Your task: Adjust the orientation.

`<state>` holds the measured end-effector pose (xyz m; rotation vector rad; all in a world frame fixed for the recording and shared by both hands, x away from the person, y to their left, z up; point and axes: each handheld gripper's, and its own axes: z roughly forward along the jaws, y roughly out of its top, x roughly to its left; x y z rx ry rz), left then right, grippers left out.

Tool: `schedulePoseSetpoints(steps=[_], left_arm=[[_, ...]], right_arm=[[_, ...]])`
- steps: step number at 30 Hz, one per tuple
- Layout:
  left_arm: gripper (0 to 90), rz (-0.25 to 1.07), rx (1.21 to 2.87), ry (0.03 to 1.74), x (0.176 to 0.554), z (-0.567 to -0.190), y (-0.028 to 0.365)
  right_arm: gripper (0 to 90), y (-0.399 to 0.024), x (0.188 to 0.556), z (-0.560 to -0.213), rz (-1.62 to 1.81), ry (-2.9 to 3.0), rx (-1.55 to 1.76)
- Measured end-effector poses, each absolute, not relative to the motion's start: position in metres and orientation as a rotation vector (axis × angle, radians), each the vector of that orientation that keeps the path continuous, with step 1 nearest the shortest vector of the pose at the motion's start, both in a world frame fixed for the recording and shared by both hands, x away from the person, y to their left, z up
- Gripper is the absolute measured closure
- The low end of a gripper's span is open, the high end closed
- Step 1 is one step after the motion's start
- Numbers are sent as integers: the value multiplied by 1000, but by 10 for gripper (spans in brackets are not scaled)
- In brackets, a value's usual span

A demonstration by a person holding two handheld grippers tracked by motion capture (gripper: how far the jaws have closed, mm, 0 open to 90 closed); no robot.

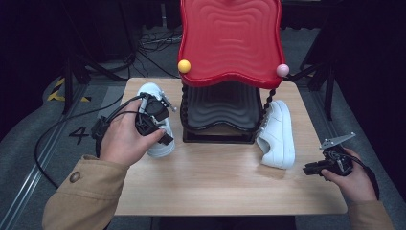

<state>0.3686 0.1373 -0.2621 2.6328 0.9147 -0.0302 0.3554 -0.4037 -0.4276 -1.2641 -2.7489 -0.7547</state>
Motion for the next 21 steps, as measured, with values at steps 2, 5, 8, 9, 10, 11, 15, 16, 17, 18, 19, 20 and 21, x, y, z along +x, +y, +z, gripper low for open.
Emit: schedulePoseSetpoints(steps=[2, 5, 8, 9, 10, 11, 15, 16, 17, 18, 19, 20, 21], left_arm=[[747, -12, 2642, 920, 369, -257, 137], [748, 21, 2645, 927, 369, -245, 138], [747, 40, 2640, 927, 369, -233, 139], [747, 40, 2640, 927, 369, -233, 139], [747, 52, 2641, 924, 369, -227, 140], [747, 60, 2640, 921, 369, -223, 139], [749, 74, 2644, 896, 370, -205, 138], [750, 74, 2644, 896, 370, -205, 138], [749, 80, 2645, 890, 371, -197, 137], [749, 84, 2643, 889, 371, -194, 137], [750, 85, 2653, 885, 372, -191, 136], [750, 89, 2647, 887, 373, -188, 137], [750, 83, 2646, 885, 374, -185, 137]], right_arm=[[730, -404, 355, -428, -754, -2745, -1265], [733, -405, 356, -429, -749, -2751, -1268], [734, -405, 356, -429, -739, -2751, -1272], [734, -405, 356, -429, -739, -2751, -1272], [734, -404, 356, -430, -739, -2751, -1272], [735, -404, 356, -430, -739, -2754, -1269], [748, -400, 357, -433, -712, -2788, -1267], [748, -400, 357, -433, -712, -2788, -1267], [749, -398, 357, -435, -693, -2796, -1265], [749, -397, 357, -435, -687, -2800, -1261], [749, -397, 356, -435, -687, -2798, -1261], [750, -397, 356, -435, -689, -2799, -1263], [750, -397, 356, -435, -692, -2802, -1262]])
